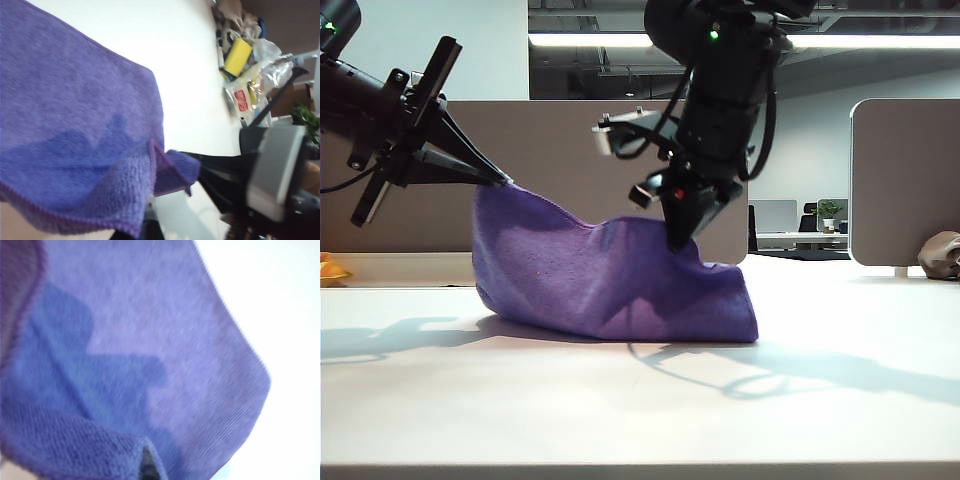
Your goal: Fold the bottom of the cloth upward, then fold it vertically to form a square shape.
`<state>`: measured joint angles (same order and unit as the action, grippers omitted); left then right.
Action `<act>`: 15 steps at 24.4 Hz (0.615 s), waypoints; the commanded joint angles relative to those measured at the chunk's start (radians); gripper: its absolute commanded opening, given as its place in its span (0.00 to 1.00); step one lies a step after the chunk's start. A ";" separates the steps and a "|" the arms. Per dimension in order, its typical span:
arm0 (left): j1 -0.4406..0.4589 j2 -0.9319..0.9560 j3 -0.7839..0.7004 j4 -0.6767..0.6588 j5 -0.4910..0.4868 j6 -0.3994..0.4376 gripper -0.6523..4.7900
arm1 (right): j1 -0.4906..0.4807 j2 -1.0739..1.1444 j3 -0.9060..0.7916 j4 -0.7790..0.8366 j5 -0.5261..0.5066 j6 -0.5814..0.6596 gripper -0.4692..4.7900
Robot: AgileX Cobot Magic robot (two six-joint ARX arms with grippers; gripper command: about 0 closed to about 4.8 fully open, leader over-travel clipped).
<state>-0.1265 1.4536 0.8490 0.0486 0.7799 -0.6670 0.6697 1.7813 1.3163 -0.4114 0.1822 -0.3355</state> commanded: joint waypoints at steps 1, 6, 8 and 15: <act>0.003 -0.003 0.006 0.014 -0.053 0.004 0.11 | -0.015 0.009 0.037 0.030 0.011 -0.010 0.09; 0.002 0.011 0.011 0.056 -0.097 0.003 0.11 | -0.051 0.039 0.071 0.027 0.003 -0.010 0.09; 0.002 0.021 0.016 0.066 -0.101 0.000 0.11 | -0.051 0.041 0.071 0.028 0.003 -0.010 0.09; 0.002 0.093 0.074 0.066 -0.106 -0.002 0.11 | -0.058 0.048 0.071 0.079 0.003 -0.033 0.09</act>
<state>-0.1268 1.5402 0.9089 0.0990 0.6769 -0.6697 0.6136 1.8282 1.3819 -0.3531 0.1837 -0.3653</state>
